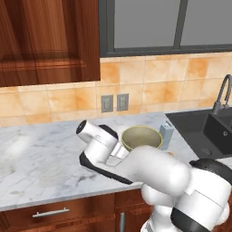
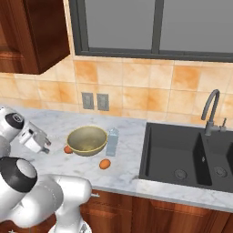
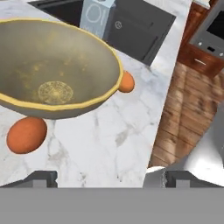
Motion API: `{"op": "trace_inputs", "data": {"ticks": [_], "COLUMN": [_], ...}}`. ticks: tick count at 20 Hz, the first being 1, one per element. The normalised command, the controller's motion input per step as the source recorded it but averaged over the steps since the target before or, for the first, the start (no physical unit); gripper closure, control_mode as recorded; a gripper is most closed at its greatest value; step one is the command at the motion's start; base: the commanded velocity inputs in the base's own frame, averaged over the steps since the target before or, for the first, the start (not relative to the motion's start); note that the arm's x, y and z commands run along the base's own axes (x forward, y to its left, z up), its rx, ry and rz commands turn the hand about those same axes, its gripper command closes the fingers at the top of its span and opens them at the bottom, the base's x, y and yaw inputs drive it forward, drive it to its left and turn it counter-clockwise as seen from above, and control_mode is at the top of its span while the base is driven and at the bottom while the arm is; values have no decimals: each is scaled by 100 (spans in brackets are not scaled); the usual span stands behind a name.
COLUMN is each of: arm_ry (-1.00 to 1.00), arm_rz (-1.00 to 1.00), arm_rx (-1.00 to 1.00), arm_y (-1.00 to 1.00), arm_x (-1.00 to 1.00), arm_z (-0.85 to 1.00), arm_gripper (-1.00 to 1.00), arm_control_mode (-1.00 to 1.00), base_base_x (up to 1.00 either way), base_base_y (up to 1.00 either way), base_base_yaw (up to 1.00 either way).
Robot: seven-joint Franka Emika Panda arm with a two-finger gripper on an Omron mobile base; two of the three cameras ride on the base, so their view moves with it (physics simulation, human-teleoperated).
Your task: Gather the eggs and milk located in the vicinity of the sink area and place them right next to the bowl.
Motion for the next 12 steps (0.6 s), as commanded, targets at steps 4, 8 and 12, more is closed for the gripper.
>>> {"op": "trace_inputs", "data": {"ticks": [4,8,12], "arm_ry": [3,0,3], "arm_rz": [15,35,39], "arm_rx": [0,5,8], "arm_y": [-91,-100,-98], "arm_x": [-15,0,0], "arm_z": [25,3,27], "arm_gripper": [-100,-100,-100], "arm_control_mode": [-100,-100,-100], "base_base_x": [0,0,0], "base_base_y": [0,0,0], "base_base_yaw": [0,0,0]}}
